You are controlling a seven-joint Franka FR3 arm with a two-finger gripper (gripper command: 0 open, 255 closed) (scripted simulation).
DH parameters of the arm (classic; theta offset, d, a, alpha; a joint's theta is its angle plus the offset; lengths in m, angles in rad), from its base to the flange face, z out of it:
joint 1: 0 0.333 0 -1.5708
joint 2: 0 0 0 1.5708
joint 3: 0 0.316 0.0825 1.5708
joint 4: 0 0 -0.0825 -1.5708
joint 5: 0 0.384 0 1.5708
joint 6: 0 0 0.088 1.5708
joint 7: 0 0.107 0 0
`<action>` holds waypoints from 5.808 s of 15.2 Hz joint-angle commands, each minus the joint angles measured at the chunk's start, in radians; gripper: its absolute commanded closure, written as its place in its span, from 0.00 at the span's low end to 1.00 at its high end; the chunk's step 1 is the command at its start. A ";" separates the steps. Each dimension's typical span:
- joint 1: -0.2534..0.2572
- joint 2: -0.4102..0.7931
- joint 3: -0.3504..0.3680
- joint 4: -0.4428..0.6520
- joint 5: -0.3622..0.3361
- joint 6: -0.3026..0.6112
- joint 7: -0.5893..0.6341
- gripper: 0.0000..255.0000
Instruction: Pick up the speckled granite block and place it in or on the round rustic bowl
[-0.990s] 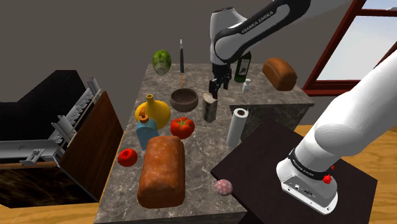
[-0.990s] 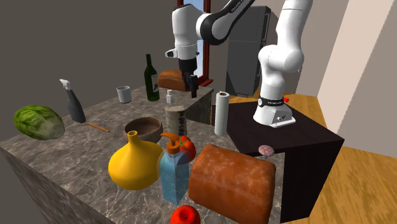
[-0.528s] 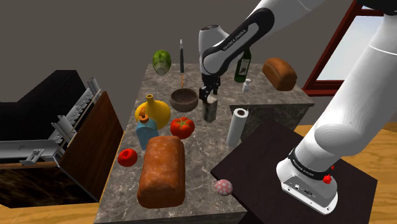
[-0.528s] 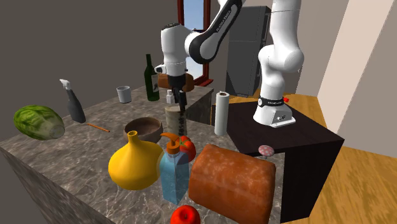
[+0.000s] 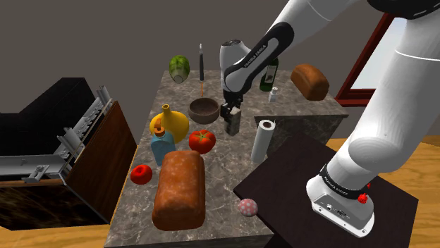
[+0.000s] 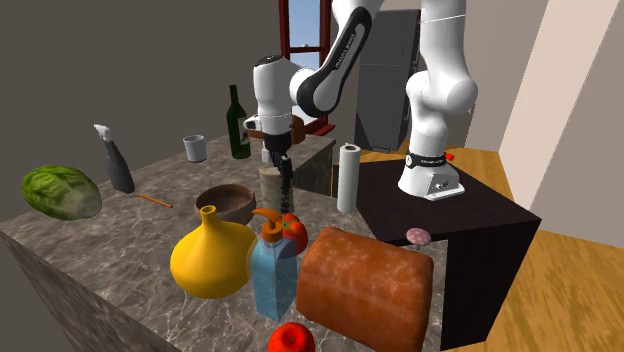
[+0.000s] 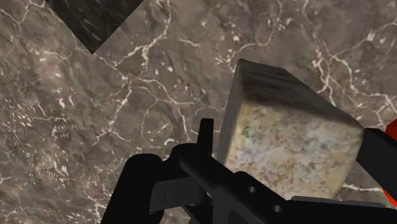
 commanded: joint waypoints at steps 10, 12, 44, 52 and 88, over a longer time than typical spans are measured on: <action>-0.001 0.004 -0.001 0.000 -0.001 0.005 0.000 1.00; -0.002 0.003 -0.002 -0.001 -0.001 0.005 -0.002 1.00; 0.000 -0.254 0.008 0.119 0.064 -0.369 -0.066 1.00; 0.007 -0.176 0.018 0.296 0.063 -0.468 -0.056 1.00; 0.044 0.273 0.027 0.705 0.017 -0.436 0.007 1.00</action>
